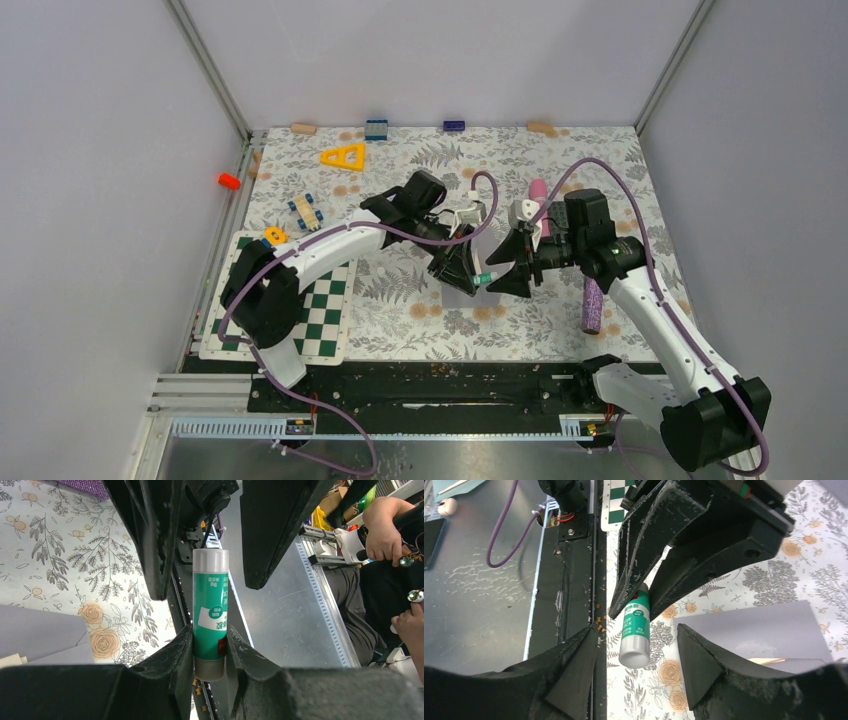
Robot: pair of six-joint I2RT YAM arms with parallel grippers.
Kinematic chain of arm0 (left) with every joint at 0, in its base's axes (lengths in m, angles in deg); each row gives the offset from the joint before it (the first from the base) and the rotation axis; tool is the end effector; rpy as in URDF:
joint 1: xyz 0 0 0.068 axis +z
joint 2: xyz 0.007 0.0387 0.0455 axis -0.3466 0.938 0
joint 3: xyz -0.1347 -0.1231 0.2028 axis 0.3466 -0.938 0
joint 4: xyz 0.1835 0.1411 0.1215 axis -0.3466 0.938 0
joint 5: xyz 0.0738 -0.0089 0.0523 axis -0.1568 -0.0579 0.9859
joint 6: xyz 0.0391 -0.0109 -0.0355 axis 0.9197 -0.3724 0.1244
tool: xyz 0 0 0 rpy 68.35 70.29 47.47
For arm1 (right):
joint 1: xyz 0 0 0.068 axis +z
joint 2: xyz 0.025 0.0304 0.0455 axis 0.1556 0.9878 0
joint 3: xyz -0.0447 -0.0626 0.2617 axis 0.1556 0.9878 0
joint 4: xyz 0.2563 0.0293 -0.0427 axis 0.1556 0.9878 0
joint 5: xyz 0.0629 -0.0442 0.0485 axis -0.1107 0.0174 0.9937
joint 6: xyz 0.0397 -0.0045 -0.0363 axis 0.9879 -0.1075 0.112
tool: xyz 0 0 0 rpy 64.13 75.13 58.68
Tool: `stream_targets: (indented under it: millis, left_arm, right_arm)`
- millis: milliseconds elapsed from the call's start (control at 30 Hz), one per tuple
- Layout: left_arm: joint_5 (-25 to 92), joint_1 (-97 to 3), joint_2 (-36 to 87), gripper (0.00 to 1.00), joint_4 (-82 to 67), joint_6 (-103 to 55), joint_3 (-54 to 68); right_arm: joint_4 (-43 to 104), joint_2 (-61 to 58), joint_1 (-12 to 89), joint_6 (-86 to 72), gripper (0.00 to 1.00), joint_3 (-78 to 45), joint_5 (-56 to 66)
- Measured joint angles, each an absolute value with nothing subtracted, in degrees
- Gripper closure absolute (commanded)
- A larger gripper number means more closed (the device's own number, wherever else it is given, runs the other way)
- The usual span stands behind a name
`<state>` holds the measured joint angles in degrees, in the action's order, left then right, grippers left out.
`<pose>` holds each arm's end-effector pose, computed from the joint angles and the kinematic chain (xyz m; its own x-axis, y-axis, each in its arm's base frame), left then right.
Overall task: Place the letter into the envelope and seal it
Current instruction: Unscrew the solid glue.
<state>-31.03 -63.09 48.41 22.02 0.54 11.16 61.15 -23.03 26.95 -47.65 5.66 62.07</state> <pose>0.2436 -0.2721 0.2731 -0.4045 0.4611 -0.7898 0.7589 -0.3127 -0.5712 0.1867 0.0946 0.3202 -0.0238 -0.2575 -0.9660 -0.9988 0.0472 0.0120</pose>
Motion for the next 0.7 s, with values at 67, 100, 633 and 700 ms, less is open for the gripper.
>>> stream_targets:
  millis: [67, 100, 633, 700]
  left_arm:
    - [-31.0, -63.1, 48.4, 0.9, 22.0, 0.6, 11.4]
    - [-31.0, -63.1, 48.4, 0.9, 22.0, 0.6, 11.6]
    - [-31.0, -63.1, 48.4, 0.9, 22.0, 0.5, 11.7]
    - [-31.0, -63.1, 48.4, 0.9, 22.0, 0.5, 11.7]
  right_arm:
    - [60.1, -23.0, 27.7, -46.9, 0.38, 6.4, 62.0]
    - [59.7, -23.0, 27.9, -46.7, 0.39, 6.7, 62.0]
    - [55.4, -23.0, 29.0, -43.4, 0.6, 8.6, 61.9]
    - [55.1, -23.0, 29.2, -43.4, 0.6, 8.8, 61.8]
